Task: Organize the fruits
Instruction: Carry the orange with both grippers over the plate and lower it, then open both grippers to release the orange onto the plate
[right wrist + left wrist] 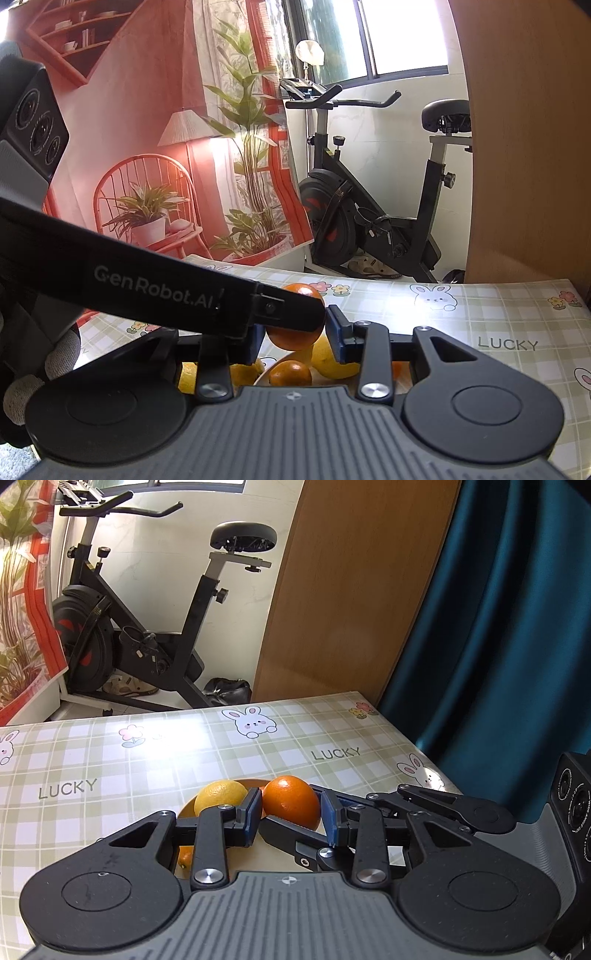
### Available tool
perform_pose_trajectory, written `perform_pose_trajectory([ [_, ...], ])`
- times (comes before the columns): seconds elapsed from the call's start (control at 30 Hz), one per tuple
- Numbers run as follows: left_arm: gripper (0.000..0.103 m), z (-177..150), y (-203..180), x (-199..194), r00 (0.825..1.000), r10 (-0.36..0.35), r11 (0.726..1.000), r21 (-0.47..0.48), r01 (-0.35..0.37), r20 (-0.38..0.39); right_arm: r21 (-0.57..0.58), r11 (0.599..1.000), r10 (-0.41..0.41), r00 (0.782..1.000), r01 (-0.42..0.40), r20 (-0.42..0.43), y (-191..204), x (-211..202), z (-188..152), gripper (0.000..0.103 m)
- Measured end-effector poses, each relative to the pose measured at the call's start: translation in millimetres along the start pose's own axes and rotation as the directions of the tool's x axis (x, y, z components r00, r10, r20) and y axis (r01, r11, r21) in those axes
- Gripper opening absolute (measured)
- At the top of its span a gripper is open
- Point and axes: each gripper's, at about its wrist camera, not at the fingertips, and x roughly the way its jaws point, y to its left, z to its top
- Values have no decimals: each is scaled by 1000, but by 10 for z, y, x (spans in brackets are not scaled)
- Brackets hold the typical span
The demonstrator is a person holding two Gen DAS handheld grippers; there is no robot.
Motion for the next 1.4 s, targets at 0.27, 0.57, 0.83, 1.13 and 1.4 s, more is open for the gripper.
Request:
perform_pose_trajectory([
  [0.27,37,-74,0,596,996,-7,1000,3,7,-86,132,991,-19,998,28,-64,-486,256,-286,38],
  [0.57,37,-208,42,1094,986,-23,999,-44,16,-165,167,983,-57,988,81,-144,-837,448,-553,38],
  [0.83,37,-207,60,1207,986,-16,998,-66,5,-169,79,990,-106,983,119,-152,-823,530,-651,38],
  [1.13,36,-205,34,1171,987,-16,998,-61,7,-159,34,982,-179,970,186,-163,-812,622,-678,38],
  [1.4,36,-196,73,1028,991,5,998,-68,-14,-135,19,979,-197,972,201,-128,-757,616,-704,46],
])
